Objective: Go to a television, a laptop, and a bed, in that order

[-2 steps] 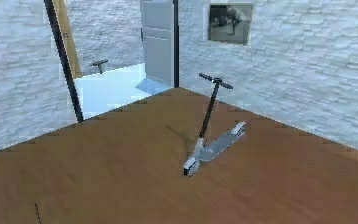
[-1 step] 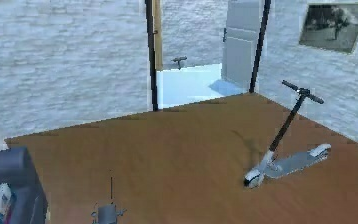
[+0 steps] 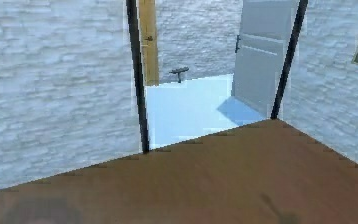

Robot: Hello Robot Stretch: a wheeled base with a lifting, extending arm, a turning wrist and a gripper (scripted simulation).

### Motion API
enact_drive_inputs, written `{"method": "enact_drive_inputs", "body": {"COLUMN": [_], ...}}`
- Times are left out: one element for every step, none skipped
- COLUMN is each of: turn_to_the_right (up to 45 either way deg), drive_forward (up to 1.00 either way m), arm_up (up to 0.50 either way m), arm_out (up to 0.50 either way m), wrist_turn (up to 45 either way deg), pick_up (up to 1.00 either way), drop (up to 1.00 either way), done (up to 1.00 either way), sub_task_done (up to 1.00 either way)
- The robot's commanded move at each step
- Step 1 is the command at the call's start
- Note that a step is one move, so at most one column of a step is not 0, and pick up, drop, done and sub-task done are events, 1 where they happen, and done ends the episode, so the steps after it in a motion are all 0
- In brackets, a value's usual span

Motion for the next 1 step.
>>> {"method": "enact_drive_inputs", "body": {"turn_to_the_right": [0.0], "drive_forward": [0.45], "arm_up": [0.0], "arm_out": [0.0], "wrist_turn": [0.0], "pick_up": [0.0], "drop": [0.0], "done": [0.0], "sub_task_done": [0.0]}}
